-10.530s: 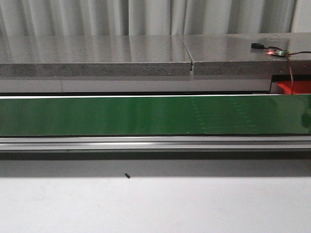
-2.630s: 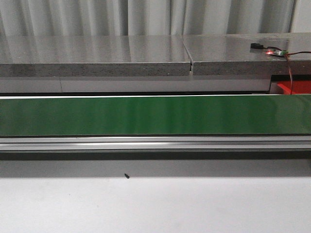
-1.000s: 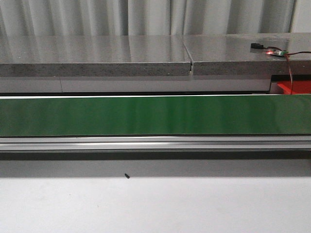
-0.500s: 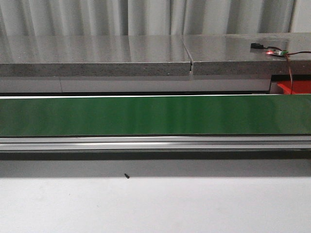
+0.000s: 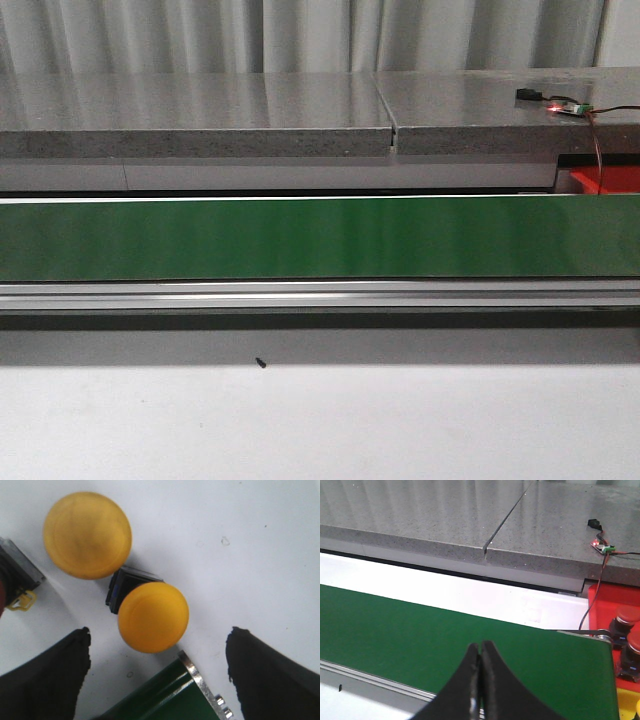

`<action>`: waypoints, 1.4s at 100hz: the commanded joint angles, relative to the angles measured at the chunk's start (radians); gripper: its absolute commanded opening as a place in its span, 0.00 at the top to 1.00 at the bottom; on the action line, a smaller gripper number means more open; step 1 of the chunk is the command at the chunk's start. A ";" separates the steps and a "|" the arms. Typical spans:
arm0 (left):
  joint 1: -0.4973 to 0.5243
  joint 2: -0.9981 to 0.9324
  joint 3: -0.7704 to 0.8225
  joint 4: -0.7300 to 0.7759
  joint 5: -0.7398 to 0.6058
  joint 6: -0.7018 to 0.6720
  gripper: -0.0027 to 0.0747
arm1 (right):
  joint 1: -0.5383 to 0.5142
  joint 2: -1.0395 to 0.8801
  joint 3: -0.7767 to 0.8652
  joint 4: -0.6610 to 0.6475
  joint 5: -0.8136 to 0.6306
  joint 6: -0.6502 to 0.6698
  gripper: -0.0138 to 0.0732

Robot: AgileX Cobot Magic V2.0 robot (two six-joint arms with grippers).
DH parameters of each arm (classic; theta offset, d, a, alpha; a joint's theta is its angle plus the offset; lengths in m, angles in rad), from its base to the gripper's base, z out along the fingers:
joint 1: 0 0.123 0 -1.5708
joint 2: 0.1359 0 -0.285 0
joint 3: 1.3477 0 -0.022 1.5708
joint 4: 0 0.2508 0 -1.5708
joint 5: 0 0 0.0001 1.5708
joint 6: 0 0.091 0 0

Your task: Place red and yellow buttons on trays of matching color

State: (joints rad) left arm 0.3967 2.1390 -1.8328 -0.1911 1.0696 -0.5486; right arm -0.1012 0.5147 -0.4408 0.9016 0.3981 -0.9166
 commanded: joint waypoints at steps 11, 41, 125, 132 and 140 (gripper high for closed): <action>-0.001 -0.012 -0.030 -0.051 -0.038 -0.021 0.26 | -0.001 -0.001 -0.026 0.037 -0.039 -0.002 0.92; -0.001 0.010 -0.030 -0.068 -0.086 -0.021 0.39 | -0.001 -0.001 -0.026 0.037 -0.039 -0.002 0.92; 0.003 -0.042 -0.259 -0.055 0.024 0.111 0.60 | -0.001 -0.001 -0.026 0.037 -0.039 -0.002 0.92; 0.003 -0.062 -0.281 -0.055 0.037 0.136 0.60 | -0.001 -0.001 -0.026 0.037 -0.039 -0.002 0.92; 0.003 -0.091 -0.291 -0.055 0.060 0.173 0.60 | -0.001 -0.001 -0.026 0.037 -0.039 -0.002 0.92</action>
State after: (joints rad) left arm 0.3967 2.1505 -2.0774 -0.2287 1.1294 -0.4147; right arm -0.1012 0.5147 -0.4408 0.9062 0.3981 -0.9166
